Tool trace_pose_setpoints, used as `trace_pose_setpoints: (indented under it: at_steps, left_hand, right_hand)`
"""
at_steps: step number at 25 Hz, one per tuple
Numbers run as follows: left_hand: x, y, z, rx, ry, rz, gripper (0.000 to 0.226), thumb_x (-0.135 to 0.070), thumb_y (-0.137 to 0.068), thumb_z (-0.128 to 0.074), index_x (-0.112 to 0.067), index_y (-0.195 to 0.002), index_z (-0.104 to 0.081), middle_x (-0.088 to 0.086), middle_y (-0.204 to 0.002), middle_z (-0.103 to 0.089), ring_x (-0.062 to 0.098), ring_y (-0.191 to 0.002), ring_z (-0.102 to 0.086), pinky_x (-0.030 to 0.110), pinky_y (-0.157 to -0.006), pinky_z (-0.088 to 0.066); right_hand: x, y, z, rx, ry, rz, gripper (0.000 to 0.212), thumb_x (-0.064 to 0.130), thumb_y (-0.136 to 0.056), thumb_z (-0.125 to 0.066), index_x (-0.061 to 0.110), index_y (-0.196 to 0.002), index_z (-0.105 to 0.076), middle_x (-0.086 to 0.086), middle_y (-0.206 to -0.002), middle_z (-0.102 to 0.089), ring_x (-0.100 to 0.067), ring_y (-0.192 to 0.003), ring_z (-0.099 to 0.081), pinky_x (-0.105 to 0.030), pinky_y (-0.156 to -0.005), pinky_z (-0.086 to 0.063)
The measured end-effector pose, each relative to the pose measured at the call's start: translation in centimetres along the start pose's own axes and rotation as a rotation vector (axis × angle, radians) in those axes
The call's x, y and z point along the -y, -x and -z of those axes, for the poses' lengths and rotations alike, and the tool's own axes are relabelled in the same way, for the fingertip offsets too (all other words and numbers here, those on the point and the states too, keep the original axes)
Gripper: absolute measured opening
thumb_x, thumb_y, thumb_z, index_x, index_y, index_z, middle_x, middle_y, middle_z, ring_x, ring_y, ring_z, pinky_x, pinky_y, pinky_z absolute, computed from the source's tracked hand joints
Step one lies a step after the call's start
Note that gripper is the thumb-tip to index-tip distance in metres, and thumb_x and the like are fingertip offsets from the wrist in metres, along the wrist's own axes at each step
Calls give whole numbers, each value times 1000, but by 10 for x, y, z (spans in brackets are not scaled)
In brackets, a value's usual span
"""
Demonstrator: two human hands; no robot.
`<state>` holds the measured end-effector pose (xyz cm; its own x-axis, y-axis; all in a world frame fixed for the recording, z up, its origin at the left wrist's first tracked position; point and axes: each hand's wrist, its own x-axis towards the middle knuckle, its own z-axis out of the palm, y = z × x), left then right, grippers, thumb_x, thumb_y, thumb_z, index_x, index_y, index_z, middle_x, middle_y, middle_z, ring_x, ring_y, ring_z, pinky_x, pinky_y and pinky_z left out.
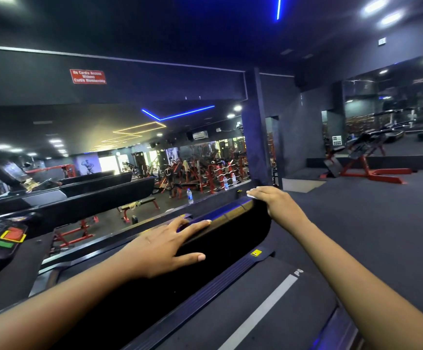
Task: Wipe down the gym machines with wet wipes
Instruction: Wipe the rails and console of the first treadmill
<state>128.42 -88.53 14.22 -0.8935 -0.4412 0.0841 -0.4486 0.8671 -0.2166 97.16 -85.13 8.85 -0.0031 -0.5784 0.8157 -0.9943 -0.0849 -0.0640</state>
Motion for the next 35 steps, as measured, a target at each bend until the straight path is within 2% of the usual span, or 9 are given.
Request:
trace_pose_setpoints:
  at_steps: [5,10,15,18,20,25,28,32,35]
  left_hand:
    - [3,-3,-4,-22,66,-11,69,-89,-64,-6,-70,-124,23,-12,-150,-16,12,-131,-38,28,-102,-36]
    - [1,-1,-4,-31,78,-16,70,-89,-61,-3,-71,-122,25,-11,-152,-14,13,-133,-36,30,-106,-34]
    - [0,-1,-2,-22,49,-11,74,-87,-63,-4,-66,-128,23,-9,-150,-17,15,-131,-39,31,-103,-35]
    - [-2,-1,0,-17,37,-6,74,-88,-63,-3,-65,-129,23,-7,-150,-18,15,-130,-39,29,-102,-35]
    - [-2,0,0,-12,27,1,76,-85,-66,-7,-62,-134,20,-6,-151,-18,16,-130,-39,29,-102,-36]
    - [-3,-2,1,-3,22,-4,79,-90,-60,-1,-64,-130,22,-7,-150,-19,16,-126,-43,27,-99,-37]
    - [-3,-2,2,9,10,21,78,-80,-70,-12,-58,-138,16,-5,-150,-19,16,-126,-43,27,-99,-37]
    - [-5,-2,3,16,11,19,81,-79,-67,-12,-56,-140,14,-5,-150,-21,16,-125,-44,28,-99,-37]
    - [-2,-3,1,-21,57,3,80,-87,-61,-4,-62,-135,18,-6,-147,-23,16,-123,-45,29,-99,-38]
  right_hand:
    - [-14,5,-7,-132,-332,-432,49,-16,-78,-52,13,-114,-67,-2,-116,-66,-15,-110,-59,3,-90,-29]
    - [24,36,-33,-497,-510,-750,50,-15,-85,-44,13,-123,-61,-11,-110,-68,-16,-78,-53,-12,-69,-36]
    - [53,63,-58,-559,-652,-970,56,-17,-85,-39,14,-128,-56,-9,-127,-58,-20,-96,-58,-17,-75,-39]
    - [84,84,-64,-554,-690,-1089,51,-14,-88,-41,14,-129,-55,-6,-128,-58,-17,-87,-56,-13,-65,-38]
    - [98,96,-62,-597,-689,-1080,51,-15,-86,-42,15,-122,-61,-5,-120,-63,-18,-87,-60,-4,-61,-38]
    - [63,58,-22,-739,-472,-818,43,-19,-81,-47,2,-114,-65,-9,-112,-66,-13,-100,-59,5,-81,-33]
    - [54,37,-30,-657,-394,-651,42,-18,-81,-52,-2,-117,-62,-15,-115,-64,-19,-104,-61,-9,-91,-43]
    - [95,51,-56,-673,-314,-698,45,-14,-77,-55,1,-119,-61,-17,-109,-66,-33,-94,-64,-26,-80,-49]
    - [140,59,-60,-720,-273,-623,43,-6,-76,-47,2,-114,-65,-13,-104,-67,-22,-95,-61,-15,-85,-42]
